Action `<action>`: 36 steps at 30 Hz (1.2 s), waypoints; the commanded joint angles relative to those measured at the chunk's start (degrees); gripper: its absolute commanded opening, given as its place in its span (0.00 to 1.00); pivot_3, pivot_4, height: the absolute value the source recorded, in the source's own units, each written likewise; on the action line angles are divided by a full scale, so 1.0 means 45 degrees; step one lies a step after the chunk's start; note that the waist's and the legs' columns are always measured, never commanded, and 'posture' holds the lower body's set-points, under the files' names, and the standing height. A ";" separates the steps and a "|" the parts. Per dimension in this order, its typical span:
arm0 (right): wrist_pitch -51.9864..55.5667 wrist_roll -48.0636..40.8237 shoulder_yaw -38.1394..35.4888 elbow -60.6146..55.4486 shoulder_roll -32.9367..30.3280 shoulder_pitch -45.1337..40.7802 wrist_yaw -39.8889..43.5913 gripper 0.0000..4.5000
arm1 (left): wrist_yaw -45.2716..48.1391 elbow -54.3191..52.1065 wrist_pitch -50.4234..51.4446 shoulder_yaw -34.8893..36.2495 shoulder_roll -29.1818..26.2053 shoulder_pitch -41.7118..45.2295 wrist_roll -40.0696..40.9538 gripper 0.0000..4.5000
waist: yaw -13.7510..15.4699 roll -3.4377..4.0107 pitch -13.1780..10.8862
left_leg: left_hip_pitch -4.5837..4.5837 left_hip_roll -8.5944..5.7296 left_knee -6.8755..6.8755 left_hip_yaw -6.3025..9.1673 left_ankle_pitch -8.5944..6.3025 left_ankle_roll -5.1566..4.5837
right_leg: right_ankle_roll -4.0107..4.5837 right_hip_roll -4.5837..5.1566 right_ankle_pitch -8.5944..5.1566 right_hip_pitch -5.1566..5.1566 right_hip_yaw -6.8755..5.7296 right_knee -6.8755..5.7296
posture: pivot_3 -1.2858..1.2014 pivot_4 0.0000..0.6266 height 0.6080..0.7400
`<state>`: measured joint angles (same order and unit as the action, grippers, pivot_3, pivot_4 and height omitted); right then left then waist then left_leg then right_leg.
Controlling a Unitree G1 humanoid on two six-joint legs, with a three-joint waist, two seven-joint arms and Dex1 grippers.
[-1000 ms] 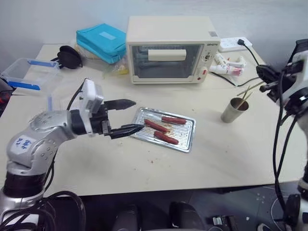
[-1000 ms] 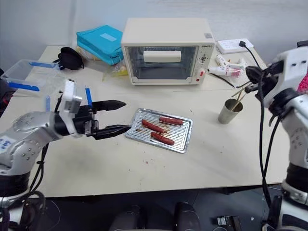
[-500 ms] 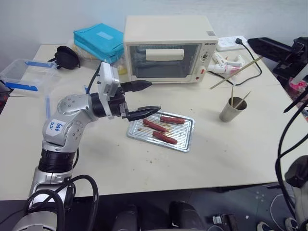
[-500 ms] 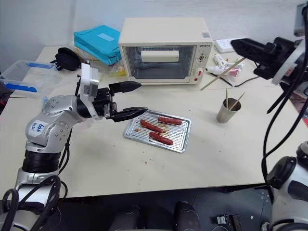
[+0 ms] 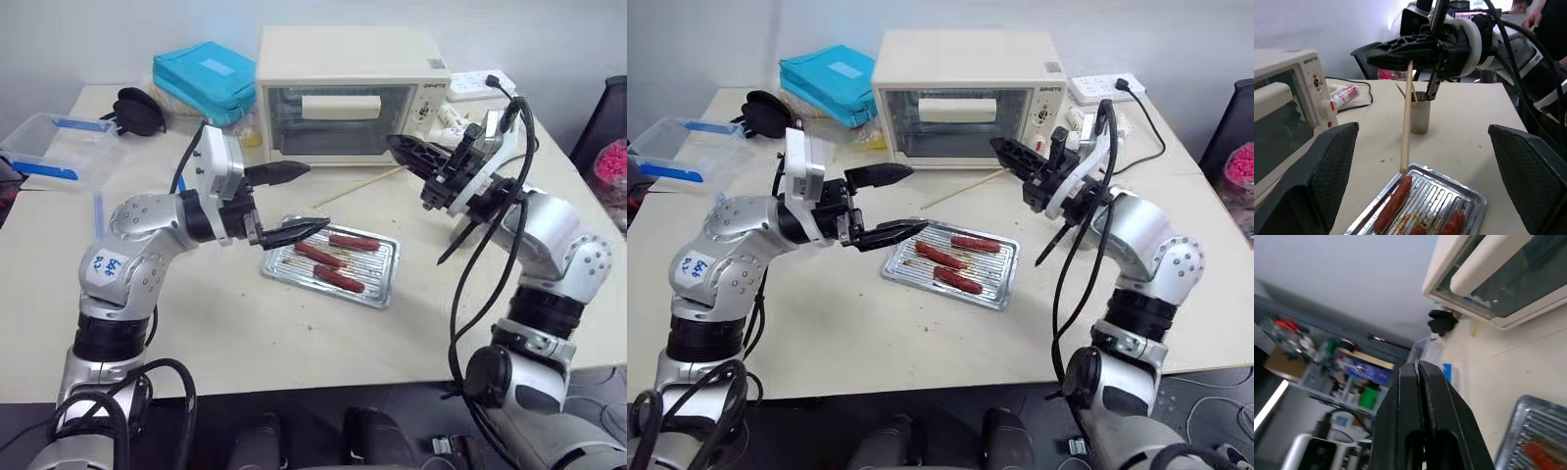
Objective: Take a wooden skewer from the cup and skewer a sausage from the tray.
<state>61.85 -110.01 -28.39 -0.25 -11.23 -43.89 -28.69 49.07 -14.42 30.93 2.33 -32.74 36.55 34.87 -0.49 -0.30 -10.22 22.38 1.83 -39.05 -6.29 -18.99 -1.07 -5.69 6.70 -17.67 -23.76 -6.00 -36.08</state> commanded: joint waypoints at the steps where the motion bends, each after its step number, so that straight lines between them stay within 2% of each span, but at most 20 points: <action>1: -0.0952 -0.0664 0.0620 -0.1048 0.0426 0.0311 -0.0383 0.00 | -0.0341 -0.0926 0.0299 0.0539 -0.0228 -0.0199 0.0360 1.00 | -0.0047 0.0000 0.0000 | -0.0001 0.0001 0.0000 0.0000 0.0000 0.0000 | 0.0000 0.0001 0.0000 -0.0001 0.0013 -0.0007 | 0.52 0.24 1.00; 5: -0.1584 -0.0664 0.0740 -0.1679 0.1236 0.0202 -0.0619 0.00 | -0.0538 -0.1192 0.0243 0.0402 -0.0182 -0.0569 0.0179 1.00 | -0.0154 0.0001 0.0000 | 0.0000 0.0003 0.0001 0.0011 0.0000 0.0000 | 0.0000 0.0002 0.0000 0.0000 0.0039 -0.0007 | 0.52 0.24 1.00; 12: -0.1811 -0.0664 0.0939 -0.1985 0.1286 0.0194 -0.0632 0.00 | -0.0710 -0.0897 0.0226 0.0256 0.0193 -0.0273 0.0285 1.00 | -0.0199 0.0001 0.0000 | 0.0006 -0.0002 0.0000 0.0029 -0.0001 -0.0003 | 0.0000 0.0010 0.0000 0.0006 0.0038 -0.0001 | 0.52 0.24 1.00; 15: -0.1780 -0.0664 0.0955 -0.2121 0.1249 0.0221 -0.0524 0.00 | -0.0605 -0.0745 0.0248 0.0273 0.0292 -0.0177 0.0383 0.87 | -0.0236 0.0001 0.0000 | 0.0006 0.0000 0.0001 0.0028 -0.0001 -0.0002 | 0.0001 0.0006 0.0000 0.0006 0.0038 -0.0001 | 0.52 0.24 1.00; 17: -0.1773 -0.0664 0.0951 -0.2191 0.1247 0.0302 -0.0533 0.00 | -0.0430 -0.0655 0.0302 0.0269 0.0327 -0.0105 0.0512 0.75 | -0.0240 0.0001 0.0000 | 0.0006 0.0000 0.0003 0.0028 -0.0001 -0.0002 | 0.0001 0.0006 0.0000 0.0006 0.0038 0.0001 | 0.52 0.24 1.00; 28: -0.1685 -0.0664 0.0724 -0.2317 0.1190 0.0581 -0.0460 0.00 | 0.0184 -0.0620 0.0599 0.0227 0.0208 0.0024 0.0843 0.01 | -0.0239 0.0001 0.0000 | 0.0004 0.0001 0.0005 0.0029 -0.0001 -0.0002 | 0.0001 0.0005 0.0000 0.0006 0.0040 0.0002 | 0.52 0.24 1.00; 36: -0.1573 -0.0664 0.0588 -0.2401 0.1166 0.0640 -0.0407 0.00 | -0.0086 -0.0758 0.0525 -0.0087 0.0212 -0.0046 0.0452 0.00 | -0.0234 0.0001 0.0000 | 0.0006 -0.0001 0.0005 0.0030 -0.0001 -0.0002 | 0.0001 0.0009 0.0000 0.0006 0.0038 0.0005 | 0.52 0.24 1.00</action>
<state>55.11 -111.91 -24.51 -8.61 -5.76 -40.86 -31.61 48.17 -15.34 33.63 3.29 -31.47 35.84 37.64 -1.55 -0.29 -10.22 22.41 1.83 -39.03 -6.15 -19.00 -1.09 -5.69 6.73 -17.67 -23.73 -5.82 -36.05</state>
